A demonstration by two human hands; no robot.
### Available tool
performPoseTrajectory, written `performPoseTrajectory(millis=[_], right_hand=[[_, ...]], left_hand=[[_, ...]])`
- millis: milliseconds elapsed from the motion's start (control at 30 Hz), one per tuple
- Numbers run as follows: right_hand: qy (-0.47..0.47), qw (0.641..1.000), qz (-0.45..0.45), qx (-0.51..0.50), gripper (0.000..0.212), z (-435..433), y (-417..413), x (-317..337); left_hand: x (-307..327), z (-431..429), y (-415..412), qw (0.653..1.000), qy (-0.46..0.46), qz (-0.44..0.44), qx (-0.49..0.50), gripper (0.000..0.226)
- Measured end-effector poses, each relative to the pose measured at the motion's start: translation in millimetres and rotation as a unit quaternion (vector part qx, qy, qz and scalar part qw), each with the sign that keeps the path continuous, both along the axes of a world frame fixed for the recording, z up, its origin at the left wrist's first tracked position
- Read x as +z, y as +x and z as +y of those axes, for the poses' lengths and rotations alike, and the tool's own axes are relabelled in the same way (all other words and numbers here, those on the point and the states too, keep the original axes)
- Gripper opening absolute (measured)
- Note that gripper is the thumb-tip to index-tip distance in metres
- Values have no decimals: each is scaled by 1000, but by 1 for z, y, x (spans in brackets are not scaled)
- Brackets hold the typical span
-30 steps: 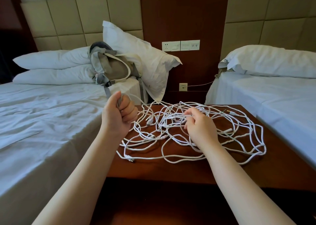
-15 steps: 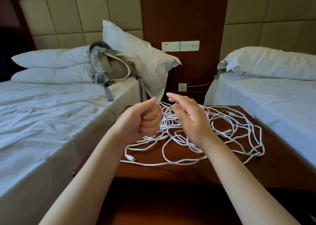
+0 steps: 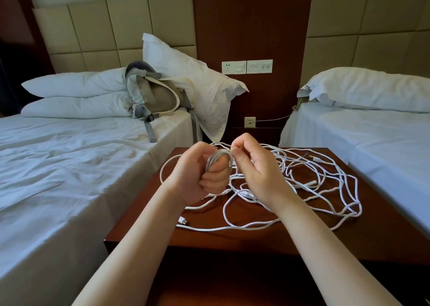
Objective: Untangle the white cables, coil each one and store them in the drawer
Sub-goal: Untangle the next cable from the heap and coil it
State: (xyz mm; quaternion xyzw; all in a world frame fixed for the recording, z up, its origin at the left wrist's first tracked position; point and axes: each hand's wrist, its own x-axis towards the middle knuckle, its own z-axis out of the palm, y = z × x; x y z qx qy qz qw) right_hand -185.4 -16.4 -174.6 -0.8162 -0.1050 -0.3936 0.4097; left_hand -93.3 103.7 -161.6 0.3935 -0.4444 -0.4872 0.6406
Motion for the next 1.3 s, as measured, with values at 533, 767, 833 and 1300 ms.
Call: performPoseTrajectory(millis=[533,767,833,1300], right_hand=[[-139,987,1,-79,22,-8,0,-3],[-84,992,70,-65,24,-6,0,-5],[-79,991,92,-61,24,-5,1,-4],[-174,974,83,-115,22,-5,24,-5]], left_hand=[[-1,3,-4,997,-6,-16,73,34],[1,-9,-10,952,47,-81,291,33],[1,-11,-10,945,49,-89,312,36],[5,-10,-9,884,64,-27,462,27]])
